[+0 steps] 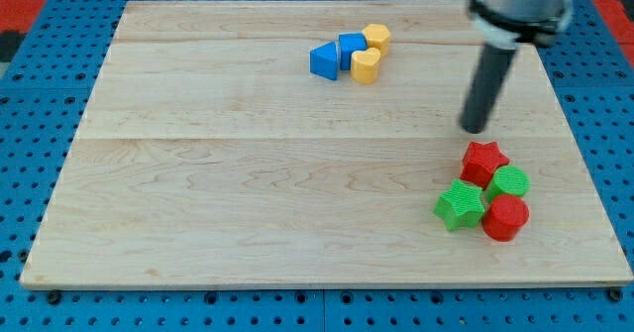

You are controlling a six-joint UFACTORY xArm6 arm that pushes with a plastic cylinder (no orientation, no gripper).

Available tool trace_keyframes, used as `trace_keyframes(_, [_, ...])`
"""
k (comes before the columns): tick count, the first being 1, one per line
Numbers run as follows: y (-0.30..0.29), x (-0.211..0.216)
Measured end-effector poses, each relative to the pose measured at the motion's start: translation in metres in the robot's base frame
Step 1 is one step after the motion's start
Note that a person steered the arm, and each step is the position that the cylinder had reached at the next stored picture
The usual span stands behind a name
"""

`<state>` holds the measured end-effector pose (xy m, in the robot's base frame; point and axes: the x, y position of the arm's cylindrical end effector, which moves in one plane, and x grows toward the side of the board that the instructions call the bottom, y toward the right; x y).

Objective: Place the arm towards the right side of the yellow heart

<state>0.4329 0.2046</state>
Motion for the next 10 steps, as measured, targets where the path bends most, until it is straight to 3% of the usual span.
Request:
trace_keyframes(1, [-0.017,0.034])
trace_keyframes(2, [-0.054,0.04])
trace_keyframes(3, [-0.046,0.018])
trace_keyframes(4, [0.031,0.014])
trace_keyframes(5, [0.058,0.013])
trace_keyframes(8, [0.052,-0.044])
trace_keyframes(10, [0.052,-0.055])
